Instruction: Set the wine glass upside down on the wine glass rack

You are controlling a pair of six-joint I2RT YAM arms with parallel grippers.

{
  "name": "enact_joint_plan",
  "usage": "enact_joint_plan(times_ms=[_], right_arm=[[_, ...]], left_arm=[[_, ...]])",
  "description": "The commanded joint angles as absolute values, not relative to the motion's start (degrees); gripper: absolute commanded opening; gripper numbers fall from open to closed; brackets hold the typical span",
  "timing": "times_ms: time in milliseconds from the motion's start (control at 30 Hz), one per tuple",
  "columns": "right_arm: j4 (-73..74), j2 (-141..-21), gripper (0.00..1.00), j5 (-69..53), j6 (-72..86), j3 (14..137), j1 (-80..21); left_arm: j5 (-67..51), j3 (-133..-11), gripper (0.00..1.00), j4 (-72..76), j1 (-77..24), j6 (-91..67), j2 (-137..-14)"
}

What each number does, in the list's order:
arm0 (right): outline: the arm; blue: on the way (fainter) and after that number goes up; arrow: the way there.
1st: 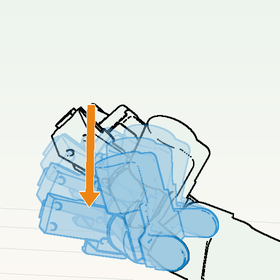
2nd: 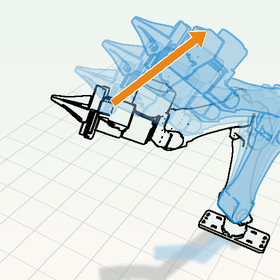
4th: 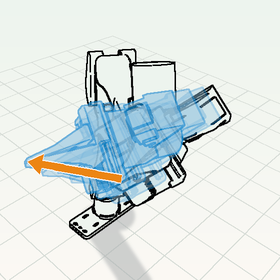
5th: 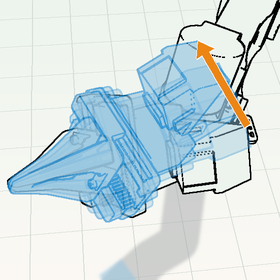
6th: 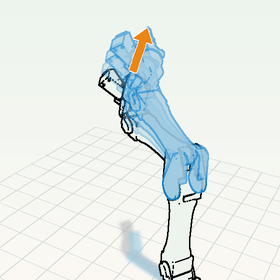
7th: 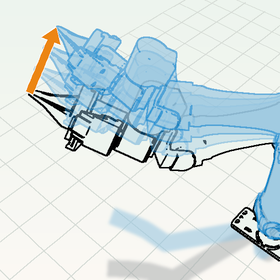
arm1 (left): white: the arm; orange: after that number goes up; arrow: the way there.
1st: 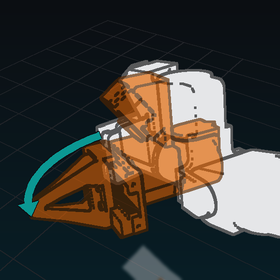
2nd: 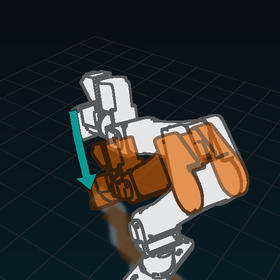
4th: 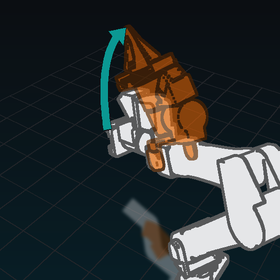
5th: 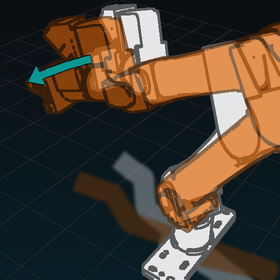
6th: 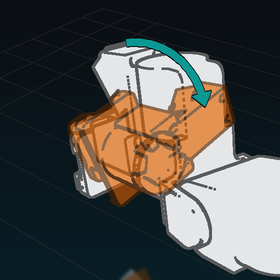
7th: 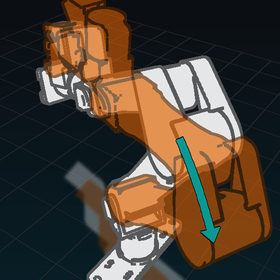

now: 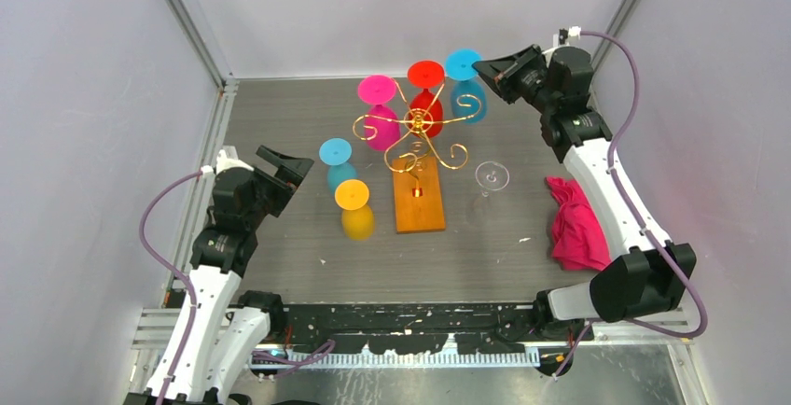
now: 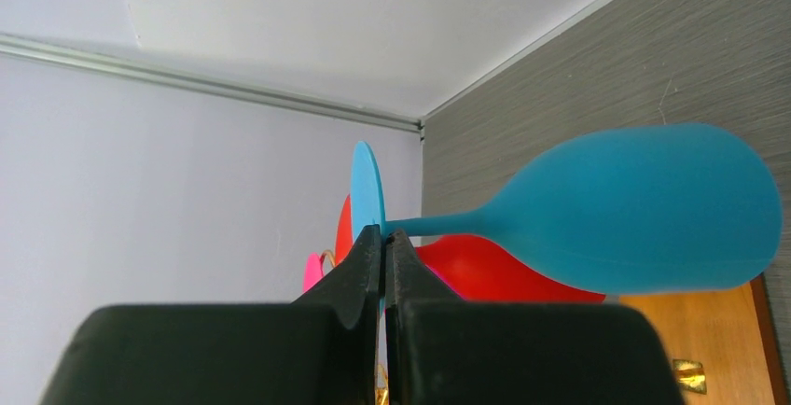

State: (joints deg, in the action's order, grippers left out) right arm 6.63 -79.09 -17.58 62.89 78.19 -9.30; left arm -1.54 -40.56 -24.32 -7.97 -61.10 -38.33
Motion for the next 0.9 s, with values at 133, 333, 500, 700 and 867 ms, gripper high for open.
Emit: enact_joint_plan(times_ms=[133,333,500,700,867], right_arm=[[6.1,-74.2,0.01,-15.2,61.2,77.3,-12.0],[6.5,-72.2,0.01,-14.9,61.1,75.5,-12.7],[6.9,-70.8,0.01,-14.9,61.1,74.6,-13.3],[7.7,-69.3,0.01,-14.8,60.9,73.5,-14.3],[8.2,-68.0,0.01,-14.4,60.7,72.4,-14.8]], left_arm=[[-0.9,-41.0,1.00,-23.5,-7.7,-61.3,-36.9],[-1.0,-41.0,1.00,-24.0,-7.7,-61.3,-36.4],[-1.1,-40.8,1.00,-24.4,-7.7,-61.7,-35.9],[-1.3,-40.8,1.00,-24.7,-7.7,-62.1,-35.3],[-1.3,-41.0,1.00,-25.0,-7.7,-62.2,-34.9]])
